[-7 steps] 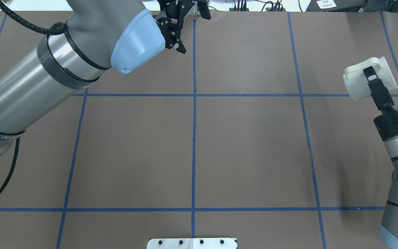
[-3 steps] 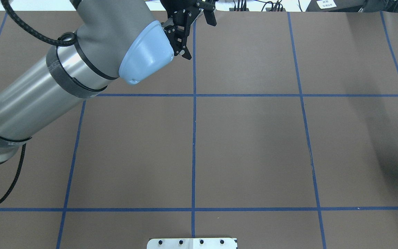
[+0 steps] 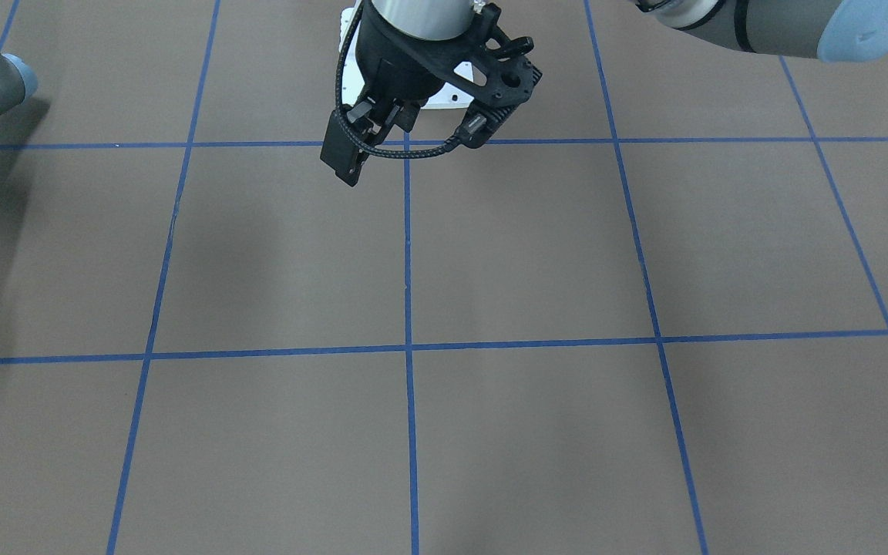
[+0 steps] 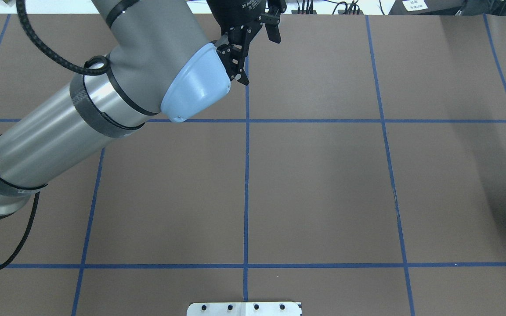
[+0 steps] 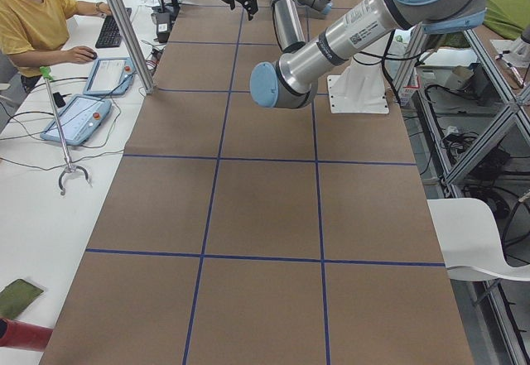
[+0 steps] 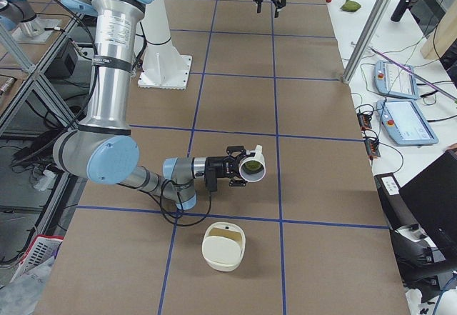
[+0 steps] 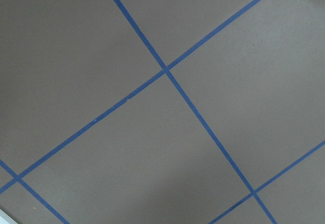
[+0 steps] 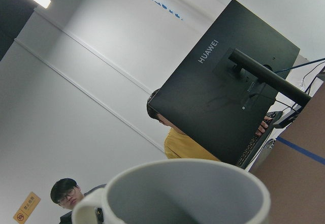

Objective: Left arm hands cup to right arm to dump lemon

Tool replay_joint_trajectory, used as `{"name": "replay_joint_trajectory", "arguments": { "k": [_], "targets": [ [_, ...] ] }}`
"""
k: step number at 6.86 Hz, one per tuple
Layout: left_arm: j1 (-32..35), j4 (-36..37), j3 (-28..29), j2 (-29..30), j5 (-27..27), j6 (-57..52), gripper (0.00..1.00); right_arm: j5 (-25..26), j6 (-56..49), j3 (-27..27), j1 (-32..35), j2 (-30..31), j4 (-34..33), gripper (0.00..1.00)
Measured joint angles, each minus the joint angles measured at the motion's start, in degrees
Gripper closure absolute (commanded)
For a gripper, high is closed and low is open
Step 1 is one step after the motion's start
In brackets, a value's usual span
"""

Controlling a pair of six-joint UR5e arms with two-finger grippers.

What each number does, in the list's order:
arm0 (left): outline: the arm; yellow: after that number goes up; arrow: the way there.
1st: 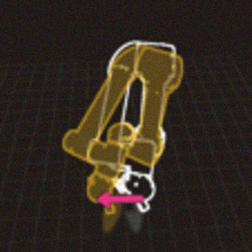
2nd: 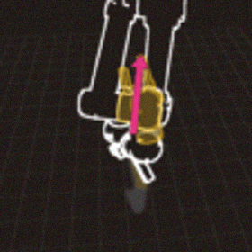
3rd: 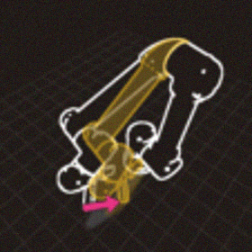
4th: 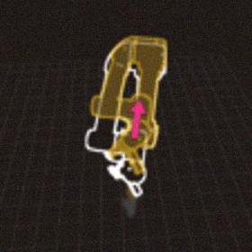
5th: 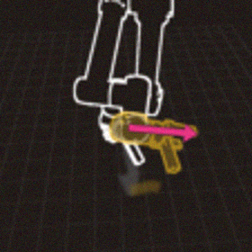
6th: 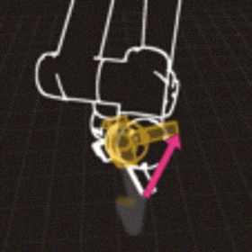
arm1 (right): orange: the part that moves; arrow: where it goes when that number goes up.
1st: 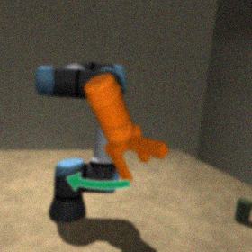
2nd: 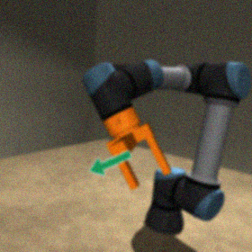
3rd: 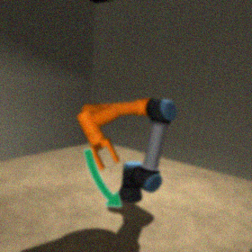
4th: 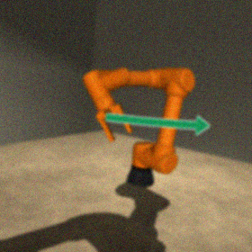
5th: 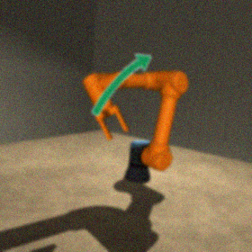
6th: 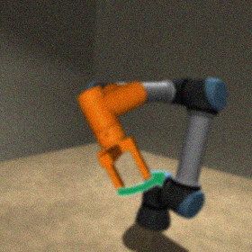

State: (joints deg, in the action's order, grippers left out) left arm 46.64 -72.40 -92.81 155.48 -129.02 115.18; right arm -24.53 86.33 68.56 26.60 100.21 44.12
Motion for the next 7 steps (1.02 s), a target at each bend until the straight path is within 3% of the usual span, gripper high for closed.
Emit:
{"name": "replay_joint_trajectory", "arguments": {
  "k": [1, 3, 5, 7],
  "targets": [
    [-0.8, 0.0, 0.0, -0.1, 1.0, 0.1, 0.0, -2.3, -0.1, 0.5, 2.1, 0.0, -3.2, 0.71],
    [-1.6, 0.0, 0.0, -0.4, 1.7, 0.3, 0.0, -13.9, -0.1, 1.7, 10.0, 0.1, -10.4, 0.72],
    [-2.0, 0.0, 0.0, -0.5, 1.9, 0.4, 0.0, -22.3, 0.6, 2.3, 14.7, 2.6, -12.3, 0.71],
    [-2.4, 0.0, 0.0, -0.4, 2.2, 0.5, 0.0, -26.4, 7.8, 3.1, 16.1, 7.9, -11.5, 0.69]
  ]
}}
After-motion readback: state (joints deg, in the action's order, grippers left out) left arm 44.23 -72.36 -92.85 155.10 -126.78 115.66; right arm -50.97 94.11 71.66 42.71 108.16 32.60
